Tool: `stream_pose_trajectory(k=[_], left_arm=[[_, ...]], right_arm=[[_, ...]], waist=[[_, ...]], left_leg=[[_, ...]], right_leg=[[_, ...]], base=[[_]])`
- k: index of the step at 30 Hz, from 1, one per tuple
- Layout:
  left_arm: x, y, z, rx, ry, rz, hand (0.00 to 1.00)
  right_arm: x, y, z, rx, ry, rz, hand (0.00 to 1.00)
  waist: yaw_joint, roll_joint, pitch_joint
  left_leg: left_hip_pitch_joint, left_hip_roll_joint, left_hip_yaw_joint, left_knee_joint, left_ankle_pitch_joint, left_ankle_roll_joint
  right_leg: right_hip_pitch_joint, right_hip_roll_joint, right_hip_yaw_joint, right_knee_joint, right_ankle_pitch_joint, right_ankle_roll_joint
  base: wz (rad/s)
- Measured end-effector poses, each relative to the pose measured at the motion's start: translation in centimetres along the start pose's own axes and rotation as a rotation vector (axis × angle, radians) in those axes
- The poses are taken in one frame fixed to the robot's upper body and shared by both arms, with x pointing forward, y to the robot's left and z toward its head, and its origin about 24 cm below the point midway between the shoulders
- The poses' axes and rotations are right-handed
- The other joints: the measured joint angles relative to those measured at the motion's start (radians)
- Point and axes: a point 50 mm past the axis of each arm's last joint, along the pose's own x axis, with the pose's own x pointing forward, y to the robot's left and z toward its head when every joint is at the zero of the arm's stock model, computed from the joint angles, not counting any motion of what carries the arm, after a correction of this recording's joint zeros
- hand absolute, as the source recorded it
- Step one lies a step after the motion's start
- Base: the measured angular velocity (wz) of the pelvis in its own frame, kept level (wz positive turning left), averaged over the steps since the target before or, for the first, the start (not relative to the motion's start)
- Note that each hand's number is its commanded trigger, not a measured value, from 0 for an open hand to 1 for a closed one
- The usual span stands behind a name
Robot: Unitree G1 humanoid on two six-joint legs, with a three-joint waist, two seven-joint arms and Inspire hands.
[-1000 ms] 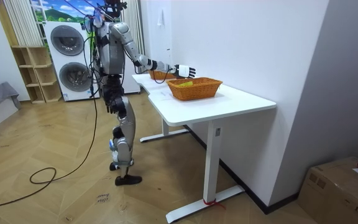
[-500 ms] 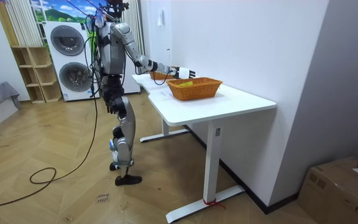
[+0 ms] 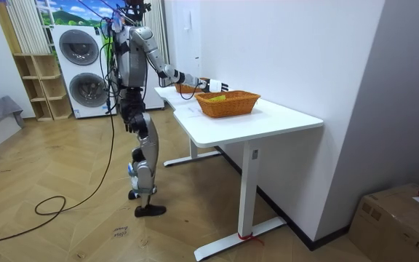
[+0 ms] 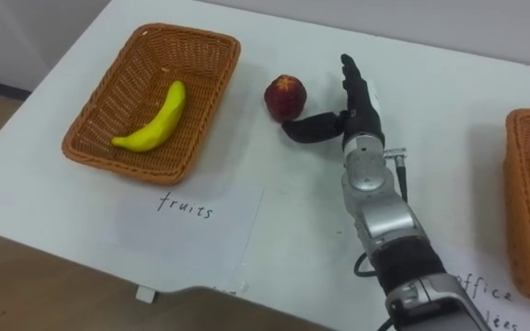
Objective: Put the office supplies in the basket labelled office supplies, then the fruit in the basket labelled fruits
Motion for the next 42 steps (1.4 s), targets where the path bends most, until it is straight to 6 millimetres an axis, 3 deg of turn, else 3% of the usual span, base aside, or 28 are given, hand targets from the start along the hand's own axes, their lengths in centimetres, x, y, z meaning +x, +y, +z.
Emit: stream_pose_trajectory(k=[13, 42], left_arm=[[0.0, 0.1, -0.1, 0.002, 0.013, 0.025, 0.0], [-0.1, -0.5, 0.0, 0.029, 0.007, -0.034, 0.0]], right_arm=[[0.0, 0.4, 0.3, -0.062, -0.023, 0.032, 0.0], [0.5, 0.6, -0.4, -0.109, 0.021, 0.097, 0.0]], waist=[[0.023, 0.001, -0.0022], [0.027, 0.002, -0.0012]], left_leg=[[-0.01, -0.002, -0.009, 0.009, 0.0, 0.0], [-0.012, -0.013, -0.017, 0.018, 0.004, 0.007]], right_leg=[[0.0, -0.002, -0.008, 0.0, 0.0, 0.0], [0.001, -0.019, -0.02, 0.032, -0.001, 0.002]], base=[[0.02], [0.0]])
